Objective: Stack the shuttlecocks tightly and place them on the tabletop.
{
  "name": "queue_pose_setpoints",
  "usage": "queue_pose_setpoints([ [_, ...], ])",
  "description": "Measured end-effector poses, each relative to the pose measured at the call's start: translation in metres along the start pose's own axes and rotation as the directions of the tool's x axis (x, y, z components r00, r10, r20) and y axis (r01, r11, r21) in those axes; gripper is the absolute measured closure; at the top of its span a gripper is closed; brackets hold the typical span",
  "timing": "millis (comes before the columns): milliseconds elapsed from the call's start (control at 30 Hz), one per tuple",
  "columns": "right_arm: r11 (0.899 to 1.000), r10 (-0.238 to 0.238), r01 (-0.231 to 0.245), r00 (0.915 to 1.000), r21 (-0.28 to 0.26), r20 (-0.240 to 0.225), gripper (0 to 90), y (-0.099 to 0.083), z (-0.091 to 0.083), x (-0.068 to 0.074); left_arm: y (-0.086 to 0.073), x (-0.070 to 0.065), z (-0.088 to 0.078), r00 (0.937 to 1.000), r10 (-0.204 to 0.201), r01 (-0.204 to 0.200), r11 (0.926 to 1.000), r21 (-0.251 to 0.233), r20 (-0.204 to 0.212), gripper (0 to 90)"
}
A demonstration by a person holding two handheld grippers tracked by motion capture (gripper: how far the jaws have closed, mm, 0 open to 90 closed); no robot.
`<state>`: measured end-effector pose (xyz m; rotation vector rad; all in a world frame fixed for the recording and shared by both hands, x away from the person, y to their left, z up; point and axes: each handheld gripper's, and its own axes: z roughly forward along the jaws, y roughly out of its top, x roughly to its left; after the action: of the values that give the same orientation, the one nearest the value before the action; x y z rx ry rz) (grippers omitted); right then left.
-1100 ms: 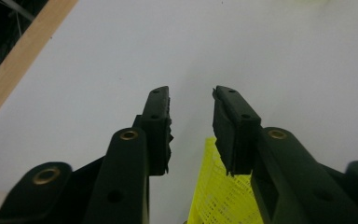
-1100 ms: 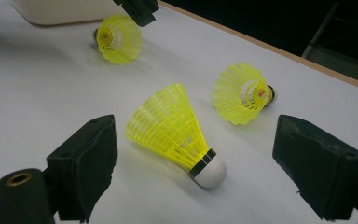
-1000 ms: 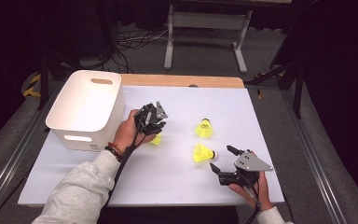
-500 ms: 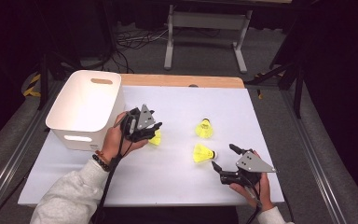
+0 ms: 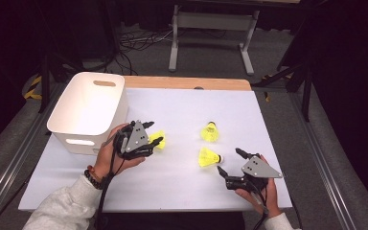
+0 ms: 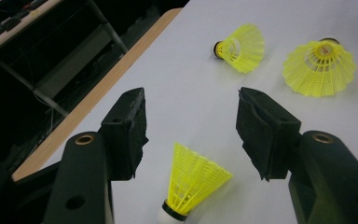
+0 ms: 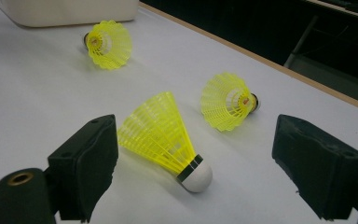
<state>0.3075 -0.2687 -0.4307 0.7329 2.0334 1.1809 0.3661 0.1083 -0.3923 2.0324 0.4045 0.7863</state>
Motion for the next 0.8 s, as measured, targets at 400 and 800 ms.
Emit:
queue_pose_setpoints([
  [400, 1.0, -0.011, 0.011, 0.9999, 0.003, 0.002, 15.1, 0.001, 0.001, 0.004, -0.032, -0.011, -0.015, 1.0, 0.005, -0.005, 0.9986, -0.053, 0.005, 40.8],
  [800, 1.0, -0.012, 0.012, 0.9998, 0.004, 0.017, 15.6, 0.001, 0.0, 0.004, -0.062, -0.017, -0.032, 0.9986, 0.042, -0.04, 0.9978, -0.053, 0.033, 32.7],
])
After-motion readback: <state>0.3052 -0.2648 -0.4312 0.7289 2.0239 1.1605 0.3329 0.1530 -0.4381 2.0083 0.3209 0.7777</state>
